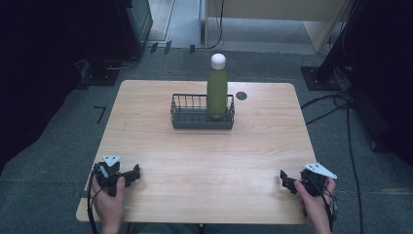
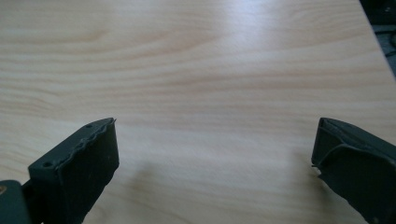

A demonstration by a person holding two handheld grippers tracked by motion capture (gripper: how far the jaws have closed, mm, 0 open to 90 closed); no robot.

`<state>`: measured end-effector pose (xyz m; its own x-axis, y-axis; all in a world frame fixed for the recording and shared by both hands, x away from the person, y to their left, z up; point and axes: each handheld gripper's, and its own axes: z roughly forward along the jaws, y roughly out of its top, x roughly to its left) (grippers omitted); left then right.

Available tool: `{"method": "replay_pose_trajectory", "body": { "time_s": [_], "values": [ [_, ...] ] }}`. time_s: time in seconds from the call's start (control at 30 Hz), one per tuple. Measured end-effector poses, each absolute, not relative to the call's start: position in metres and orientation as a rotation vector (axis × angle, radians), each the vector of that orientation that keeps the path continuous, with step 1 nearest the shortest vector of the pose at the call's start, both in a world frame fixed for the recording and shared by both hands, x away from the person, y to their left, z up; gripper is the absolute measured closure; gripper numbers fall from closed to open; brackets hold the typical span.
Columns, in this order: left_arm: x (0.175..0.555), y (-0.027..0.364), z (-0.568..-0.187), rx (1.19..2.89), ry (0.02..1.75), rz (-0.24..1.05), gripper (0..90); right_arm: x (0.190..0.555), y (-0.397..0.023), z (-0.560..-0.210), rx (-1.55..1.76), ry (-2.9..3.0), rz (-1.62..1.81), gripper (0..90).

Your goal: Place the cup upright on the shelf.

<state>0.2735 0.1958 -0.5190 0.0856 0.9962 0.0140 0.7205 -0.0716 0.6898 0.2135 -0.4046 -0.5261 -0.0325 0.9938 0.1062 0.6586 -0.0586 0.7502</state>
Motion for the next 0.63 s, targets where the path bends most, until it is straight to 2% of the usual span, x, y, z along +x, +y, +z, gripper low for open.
{"method": "replay_pose_trajectory", "body": {
  "time_s": [0.3, 0.63],
  "values": [
    [0.273, 0.196, -0.519, 1.848, 1.688, 0.69, 0.0, 0.197, -0.424, -0.528, 1.789, 1.724, 0.799, 0.5],
    [0.274, 0.196, -0.519, 1.848, 1.687, 0.69, 0.0, 0.195, -0.425, -0.529, 1.78, 1.733, 0.765, 0.6]
  ]
}}
